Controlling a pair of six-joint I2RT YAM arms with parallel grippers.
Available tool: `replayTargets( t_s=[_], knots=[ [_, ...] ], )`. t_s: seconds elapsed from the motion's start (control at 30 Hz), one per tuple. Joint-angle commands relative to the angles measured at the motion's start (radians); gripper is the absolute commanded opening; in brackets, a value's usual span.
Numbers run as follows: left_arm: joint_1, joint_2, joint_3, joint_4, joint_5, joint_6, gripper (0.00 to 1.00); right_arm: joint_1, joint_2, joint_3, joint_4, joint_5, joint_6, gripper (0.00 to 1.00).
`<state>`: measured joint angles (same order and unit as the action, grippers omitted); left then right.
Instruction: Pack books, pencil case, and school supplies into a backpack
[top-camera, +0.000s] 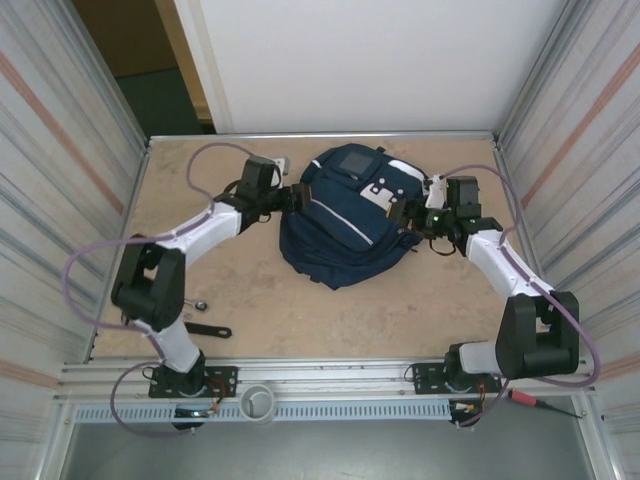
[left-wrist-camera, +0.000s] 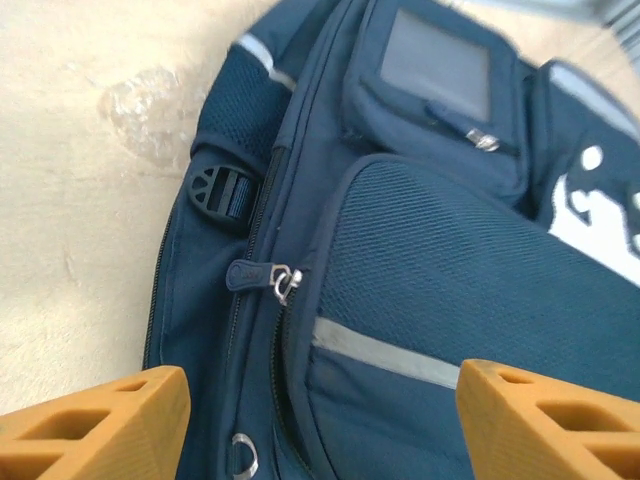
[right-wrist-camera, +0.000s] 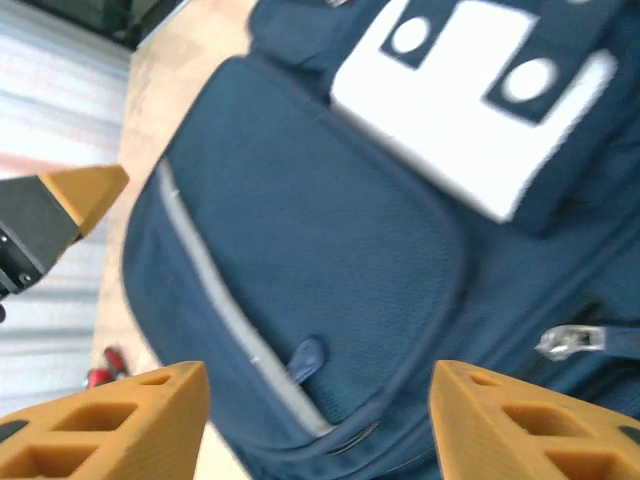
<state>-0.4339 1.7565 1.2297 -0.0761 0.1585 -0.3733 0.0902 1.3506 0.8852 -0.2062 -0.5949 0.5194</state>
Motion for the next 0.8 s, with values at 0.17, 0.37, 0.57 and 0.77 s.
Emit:
replayTargets(
  t_s=[0.17,0.37,0.57,0.77],
  knots=[
    [0.011,0.077,0.004,-0.093,0.134,0.023,0.52,0.02,0.168,0.072,0.104,0.064,0.083,0.58],
    [-0.01,-0.001,-0.16,-0.002,0.201,-0.027,0.47,0.093,0.308,0.171,0.111,0.011,0.081,0.51],
    [-0.102,-0.071,-0.295,0.1,0.2,-0.106,0.48,0.14,0.451,0.314,0.091,-0.023,0.073,0.46],
    [-0.259,-0.069,-0.293,0.153,0.175,-0.163,0.51,0.198,0.603,0.516,0.007,-0.077,0.023,0.42]
  ],
)
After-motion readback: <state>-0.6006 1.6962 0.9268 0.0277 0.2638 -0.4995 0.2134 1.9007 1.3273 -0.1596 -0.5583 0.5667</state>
